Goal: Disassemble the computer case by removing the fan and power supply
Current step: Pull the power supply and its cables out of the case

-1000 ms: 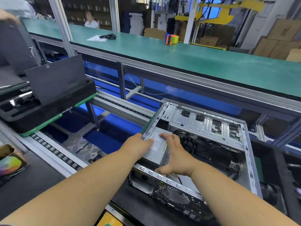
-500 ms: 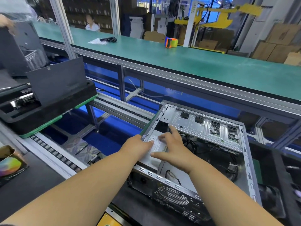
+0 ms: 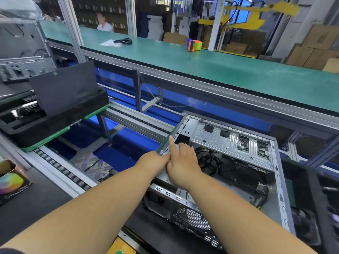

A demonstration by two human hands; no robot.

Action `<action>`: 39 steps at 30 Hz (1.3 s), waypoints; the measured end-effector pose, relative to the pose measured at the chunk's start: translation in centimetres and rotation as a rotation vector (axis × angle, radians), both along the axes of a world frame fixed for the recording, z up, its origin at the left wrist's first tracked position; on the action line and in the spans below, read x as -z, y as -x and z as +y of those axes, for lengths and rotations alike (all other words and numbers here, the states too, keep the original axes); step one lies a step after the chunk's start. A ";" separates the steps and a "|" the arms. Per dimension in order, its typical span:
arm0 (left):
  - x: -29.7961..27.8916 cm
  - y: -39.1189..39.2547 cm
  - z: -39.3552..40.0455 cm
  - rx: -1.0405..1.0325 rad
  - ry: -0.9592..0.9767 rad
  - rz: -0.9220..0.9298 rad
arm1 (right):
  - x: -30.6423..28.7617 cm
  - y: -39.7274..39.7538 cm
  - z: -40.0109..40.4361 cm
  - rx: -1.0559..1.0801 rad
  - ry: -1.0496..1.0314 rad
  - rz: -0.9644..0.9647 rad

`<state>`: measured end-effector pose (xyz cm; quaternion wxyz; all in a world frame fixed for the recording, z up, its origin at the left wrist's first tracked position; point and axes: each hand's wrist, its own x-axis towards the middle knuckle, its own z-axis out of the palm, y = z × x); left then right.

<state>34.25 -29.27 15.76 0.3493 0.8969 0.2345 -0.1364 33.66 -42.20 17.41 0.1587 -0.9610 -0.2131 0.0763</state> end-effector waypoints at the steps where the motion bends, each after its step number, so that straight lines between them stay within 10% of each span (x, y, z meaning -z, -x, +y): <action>1: -0.1 0.0 0.0 -0.018 0.015 0.012 | 0.2 0.2 -0.2 -0.011 0.020 -0.041; 39: -1.8 1.9 -0.6 -0.045 0.251 -0.033 | 2.3 0.6 -6.7 -0.034 -0.079 0.111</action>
